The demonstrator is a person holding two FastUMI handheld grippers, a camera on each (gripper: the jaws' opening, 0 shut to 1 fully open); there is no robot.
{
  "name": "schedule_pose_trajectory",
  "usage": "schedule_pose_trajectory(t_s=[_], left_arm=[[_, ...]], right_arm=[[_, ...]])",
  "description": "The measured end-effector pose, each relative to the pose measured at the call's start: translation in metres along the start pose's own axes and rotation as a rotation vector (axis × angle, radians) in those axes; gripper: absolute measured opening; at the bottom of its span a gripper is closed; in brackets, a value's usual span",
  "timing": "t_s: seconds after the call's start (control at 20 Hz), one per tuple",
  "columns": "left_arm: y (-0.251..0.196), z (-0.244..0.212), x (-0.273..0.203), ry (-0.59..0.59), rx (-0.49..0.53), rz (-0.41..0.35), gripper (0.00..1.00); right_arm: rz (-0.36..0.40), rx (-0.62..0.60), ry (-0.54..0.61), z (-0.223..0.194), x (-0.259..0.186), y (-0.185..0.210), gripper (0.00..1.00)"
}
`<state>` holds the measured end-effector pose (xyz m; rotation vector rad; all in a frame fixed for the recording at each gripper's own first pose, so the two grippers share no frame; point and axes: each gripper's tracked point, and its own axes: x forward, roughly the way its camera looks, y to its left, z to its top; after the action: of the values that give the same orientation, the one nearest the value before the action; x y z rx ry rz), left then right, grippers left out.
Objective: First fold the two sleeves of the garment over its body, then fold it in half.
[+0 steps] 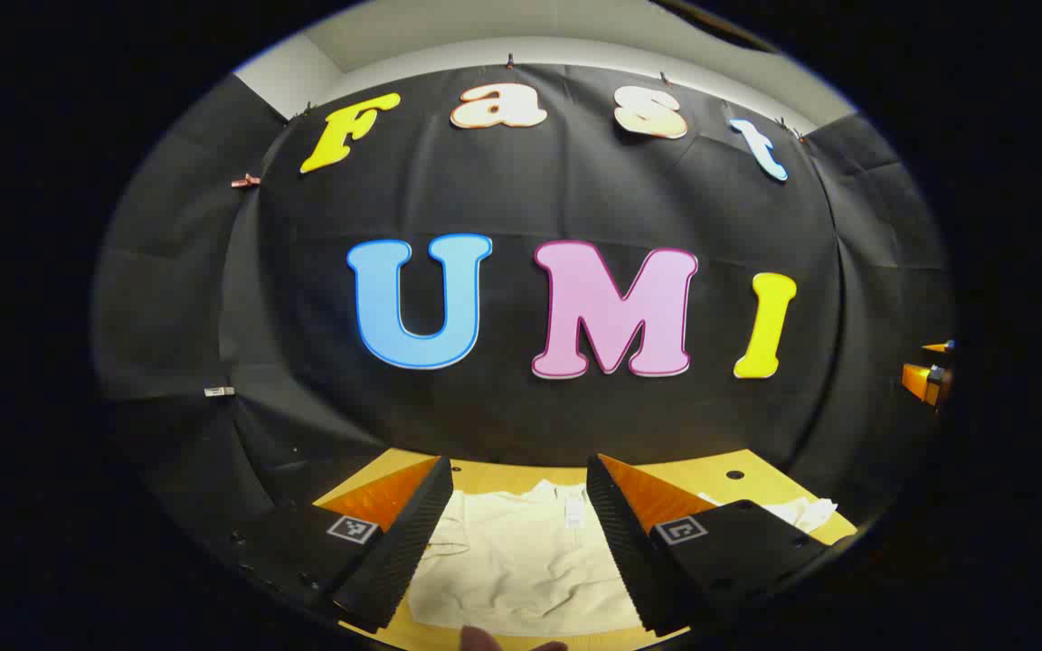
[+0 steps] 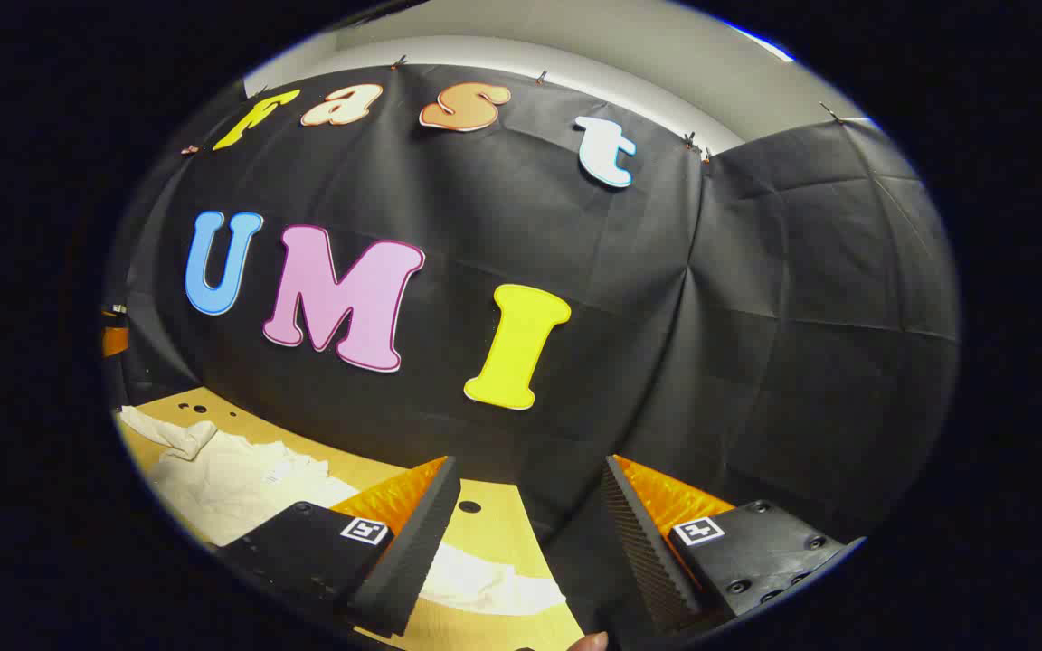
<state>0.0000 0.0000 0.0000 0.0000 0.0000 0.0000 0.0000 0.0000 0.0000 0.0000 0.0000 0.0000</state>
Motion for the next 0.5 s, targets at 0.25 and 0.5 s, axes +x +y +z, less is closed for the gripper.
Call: schedule_pose_trajectory(t_s=[0.25, 0.5], left_arm=[[0.017, -0.023, 0.013, 0.059, 0.016, 0.004, 0.95], [0.027, -0.023, 0.019, 0.061, 0.033, 0.004, 0.95]], right_arm=[[-0.001, 0.0, 0.05, -0.024, -0.002, 0.022, 0.97], [-0.025, 0.006, 0.079, -0.037, 0.0, 0.025, 0.97]])
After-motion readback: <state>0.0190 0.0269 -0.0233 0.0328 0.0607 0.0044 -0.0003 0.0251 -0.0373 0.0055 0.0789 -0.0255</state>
